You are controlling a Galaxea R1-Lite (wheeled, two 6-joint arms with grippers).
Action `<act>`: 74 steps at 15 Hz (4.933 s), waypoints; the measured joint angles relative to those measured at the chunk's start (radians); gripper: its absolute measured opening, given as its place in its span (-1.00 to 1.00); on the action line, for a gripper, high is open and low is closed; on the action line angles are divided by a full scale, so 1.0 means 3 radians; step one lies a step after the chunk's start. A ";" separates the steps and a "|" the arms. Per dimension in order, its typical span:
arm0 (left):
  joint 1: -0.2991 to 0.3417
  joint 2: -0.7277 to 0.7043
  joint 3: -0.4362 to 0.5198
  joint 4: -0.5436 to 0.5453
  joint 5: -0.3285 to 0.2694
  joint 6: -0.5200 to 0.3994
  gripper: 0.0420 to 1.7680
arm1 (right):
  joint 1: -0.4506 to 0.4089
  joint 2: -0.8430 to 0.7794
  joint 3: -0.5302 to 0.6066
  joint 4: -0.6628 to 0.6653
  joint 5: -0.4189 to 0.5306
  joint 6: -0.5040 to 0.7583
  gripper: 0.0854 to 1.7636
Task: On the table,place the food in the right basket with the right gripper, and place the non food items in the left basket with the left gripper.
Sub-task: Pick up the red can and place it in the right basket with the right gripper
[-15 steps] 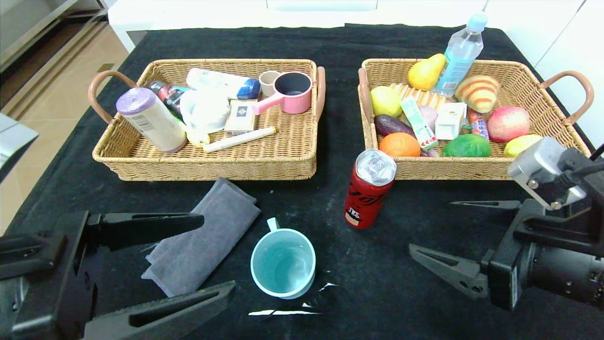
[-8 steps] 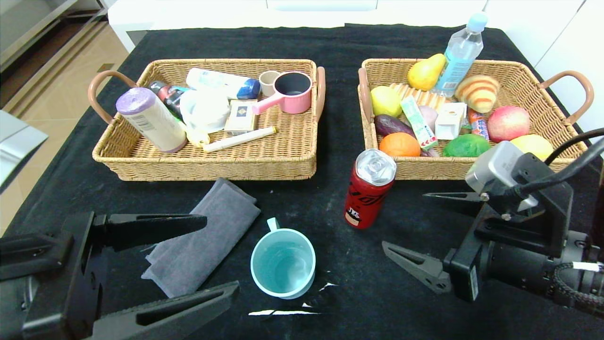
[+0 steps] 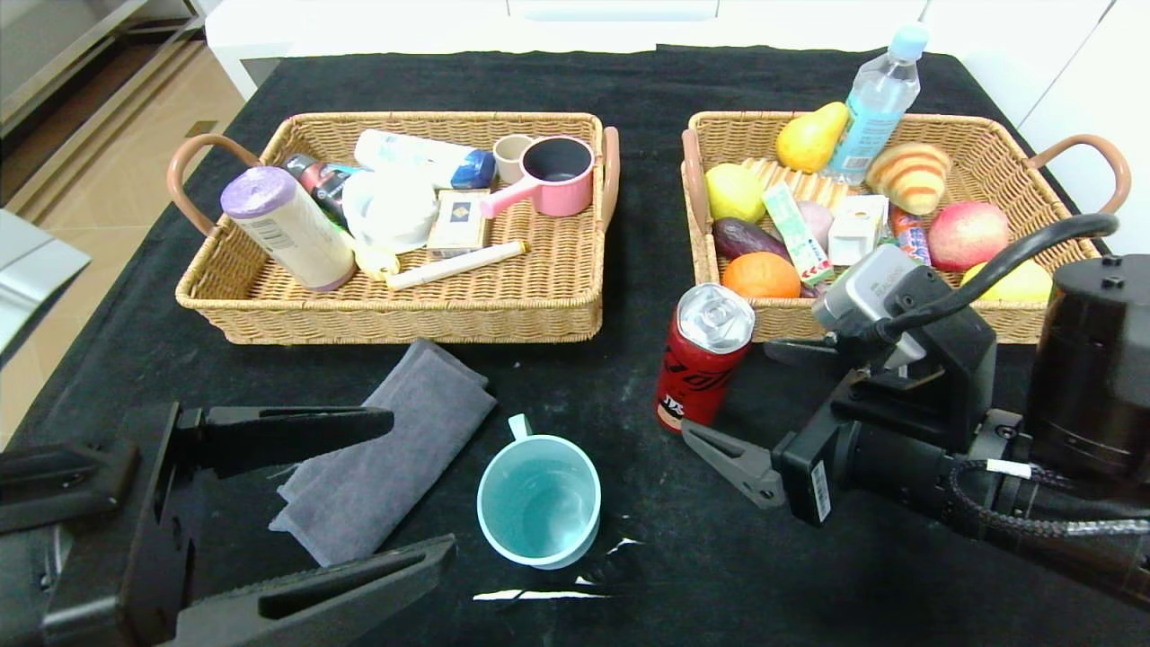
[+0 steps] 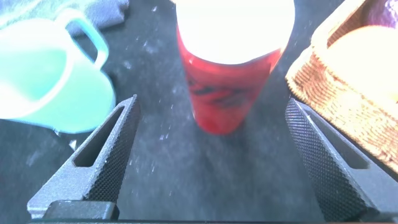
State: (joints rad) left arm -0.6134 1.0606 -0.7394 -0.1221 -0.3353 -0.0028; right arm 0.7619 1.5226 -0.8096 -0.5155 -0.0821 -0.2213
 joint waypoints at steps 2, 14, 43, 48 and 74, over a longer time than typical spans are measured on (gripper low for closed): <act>0.0000 0.0002 0.0000 0.0001 -0.0001 0.0000 0.94 | 0.0027 0.0057 -0.0001 -0.0056 -0.0093 -0.0003 0.92; 0.0000 0.0005 0.0005 0.0001 0.0000 0.0009 0.94 | 0.0065 0.0426 -0.0087 -0.0746 -0.0274 0.0004 0.92; 0.0010 0.0061 0.0021 -0.0004 0.0005 0.0036 0.94 | 0.0123 0.0114 -0.0194 -0.0544 -0.0740 -0.0072 0.09; 0.0006 0.0095 0.0029 -0.0003 0.0005 0.0035 0.94 | -0.0005 -0.0165 -0.0443 -0.0202 -0.1033 -0.0080 0.09; 0.0001 0.0089 0.0035 -0.0003 -0.0001 0.0040 0.94 | -0.1355 0.0322 -0.1406 -0.0066 -0.1562 -0.0155 0.08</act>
State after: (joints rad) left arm -0.6132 1.0872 -0.7287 -0.1230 -0.3357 0.0091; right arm 0.3555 1.6191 -1.2315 -0.5353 -0.5506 -0.2679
